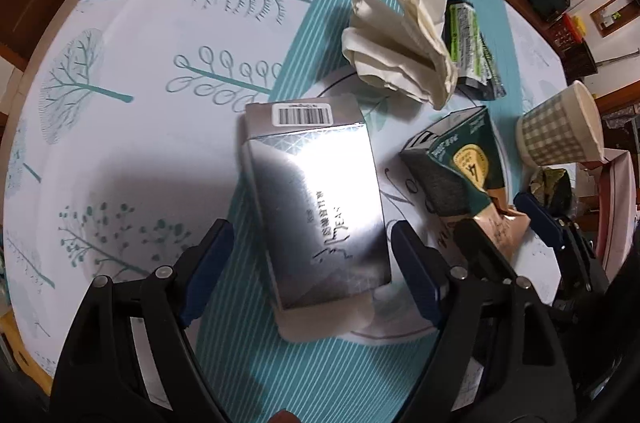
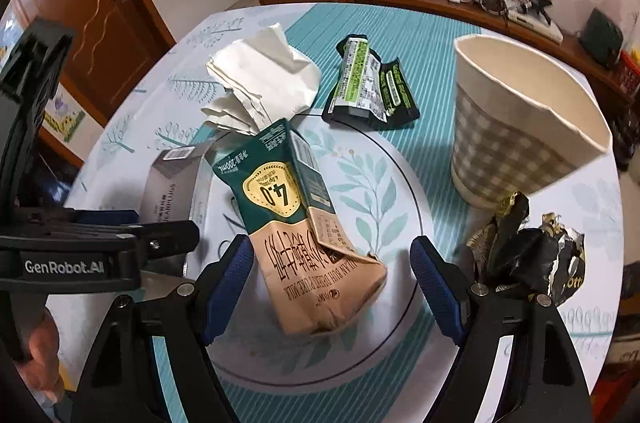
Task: Collect trash
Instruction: 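Grasp the silver earplug box with the left gripper while the right grasps the milk carton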
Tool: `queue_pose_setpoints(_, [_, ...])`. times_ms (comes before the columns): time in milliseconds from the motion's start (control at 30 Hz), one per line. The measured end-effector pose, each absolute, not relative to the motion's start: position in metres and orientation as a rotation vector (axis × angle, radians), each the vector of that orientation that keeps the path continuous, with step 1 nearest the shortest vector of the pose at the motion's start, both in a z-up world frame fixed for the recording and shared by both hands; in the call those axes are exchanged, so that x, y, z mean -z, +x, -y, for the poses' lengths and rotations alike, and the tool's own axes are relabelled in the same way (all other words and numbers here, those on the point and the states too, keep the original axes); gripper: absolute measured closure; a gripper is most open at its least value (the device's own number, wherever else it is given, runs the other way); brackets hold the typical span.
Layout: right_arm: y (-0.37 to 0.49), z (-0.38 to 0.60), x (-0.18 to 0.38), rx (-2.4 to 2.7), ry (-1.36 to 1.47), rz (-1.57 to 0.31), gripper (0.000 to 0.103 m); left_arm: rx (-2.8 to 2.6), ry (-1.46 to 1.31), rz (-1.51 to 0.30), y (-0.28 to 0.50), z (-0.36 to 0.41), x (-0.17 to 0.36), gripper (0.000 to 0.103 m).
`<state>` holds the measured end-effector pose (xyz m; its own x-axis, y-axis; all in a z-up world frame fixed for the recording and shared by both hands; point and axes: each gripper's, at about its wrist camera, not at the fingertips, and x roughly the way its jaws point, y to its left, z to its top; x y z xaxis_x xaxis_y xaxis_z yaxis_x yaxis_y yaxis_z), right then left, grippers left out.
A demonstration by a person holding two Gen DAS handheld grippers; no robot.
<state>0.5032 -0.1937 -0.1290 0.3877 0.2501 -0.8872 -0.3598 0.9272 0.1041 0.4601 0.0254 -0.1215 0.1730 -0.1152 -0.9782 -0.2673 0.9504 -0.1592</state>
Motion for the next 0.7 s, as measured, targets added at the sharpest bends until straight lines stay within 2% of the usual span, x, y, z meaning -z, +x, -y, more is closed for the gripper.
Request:
queue_pose_setpoints(67, [0.502, 0.187, 0.131, -0.397, -0.155, -1.095, 0.025, -0.128, -0.320, -1.403, 0.464, -0.021, 0.127, 0.024])
queue_pose_setpoints(133, [0.504, 0.182, 0.138, -0.405, -0.175, -1.106, 0.040, -0.144, -0.302, -1.394, 0.466, -0.016, 0.128, 0.024])
queue_pose_setpoints(233, [0.506, 0.177, 0.142, -0.405, -0.166, -1.113, 0.041, -0.170, -0.276, -1.387, 0.469, -0.010, 0.130, 0.027])
queue_pose_setpoints(300, [0.506, 0.176, 0.143, -0.396, -0.157, -1.117, 0.042, -0.189, -0.237, -1.372, 0.468, -0.005, 0.129, 0.039])
queue_pose_setpoints(400, [0.504, 0.176, 0.144, -0.396, -0.120, -1.127, 0.047, -0.166, -0.251, -1.352, 0.461, -0.003, 0.126, 0.044])
queue_pose_setpoints(700, [0.462, 0.189, 0.131, -0.336, -0.013, -1.177, 0.050, -0.114, -0.197, -1.329, 0.419, -0.007, 0.104, 0.045])
